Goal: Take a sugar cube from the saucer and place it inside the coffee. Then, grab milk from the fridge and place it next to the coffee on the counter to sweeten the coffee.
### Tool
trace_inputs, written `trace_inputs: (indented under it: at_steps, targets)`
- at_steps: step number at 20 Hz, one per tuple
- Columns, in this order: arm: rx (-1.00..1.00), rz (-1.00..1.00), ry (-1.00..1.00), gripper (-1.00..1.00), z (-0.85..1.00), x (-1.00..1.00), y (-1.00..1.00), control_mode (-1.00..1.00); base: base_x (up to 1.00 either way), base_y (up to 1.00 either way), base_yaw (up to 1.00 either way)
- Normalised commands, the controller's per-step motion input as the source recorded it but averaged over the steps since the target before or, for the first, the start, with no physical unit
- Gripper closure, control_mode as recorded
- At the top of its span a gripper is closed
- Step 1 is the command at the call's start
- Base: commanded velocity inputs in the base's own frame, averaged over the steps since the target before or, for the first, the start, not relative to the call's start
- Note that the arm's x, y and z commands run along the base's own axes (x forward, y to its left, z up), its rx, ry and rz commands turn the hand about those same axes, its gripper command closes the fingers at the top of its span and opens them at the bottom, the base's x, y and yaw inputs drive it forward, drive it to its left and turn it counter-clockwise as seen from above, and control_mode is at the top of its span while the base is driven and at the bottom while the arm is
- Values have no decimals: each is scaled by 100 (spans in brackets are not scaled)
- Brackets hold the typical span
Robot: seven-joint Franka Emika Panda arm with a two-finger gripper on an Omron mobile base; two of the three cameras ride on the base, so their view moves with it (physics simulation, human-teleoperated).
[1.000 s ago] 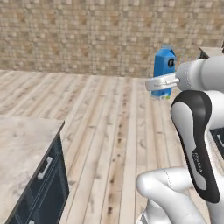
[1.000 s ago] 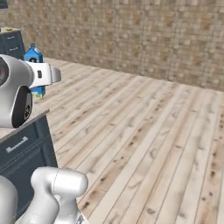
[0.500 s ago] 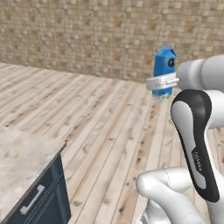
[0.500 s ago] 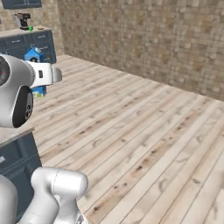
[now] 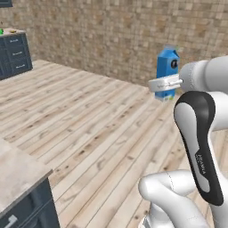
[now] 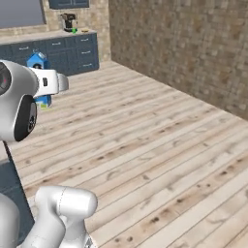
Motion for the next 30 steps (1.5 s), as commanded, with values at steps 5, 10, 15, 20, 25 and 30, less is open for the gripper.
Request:
trace_inputs:
  at_steps: [5, 10, 15, 20, 25, 30]
  targets:
    - [0, 0, 0, 100, 0, 0, 0, 100, 100, -53, 40]
    - [0, 0, 0, 100, 0, 0, 0, 100, 100, -56, 39]
    - [0, 0, 0, 100, 0, 0, 0, 100, 100, -45, 35]
    - [0, 0, 0, 100, 0, 0, 0, 100, 100, -39, 31]
    - [0, 0, 0, 100, 0, 0, 0, 100, 100, -39, 29]
    - [0, 0, 0, 100, 0, 0, 0, 100, 100, -32, 27]
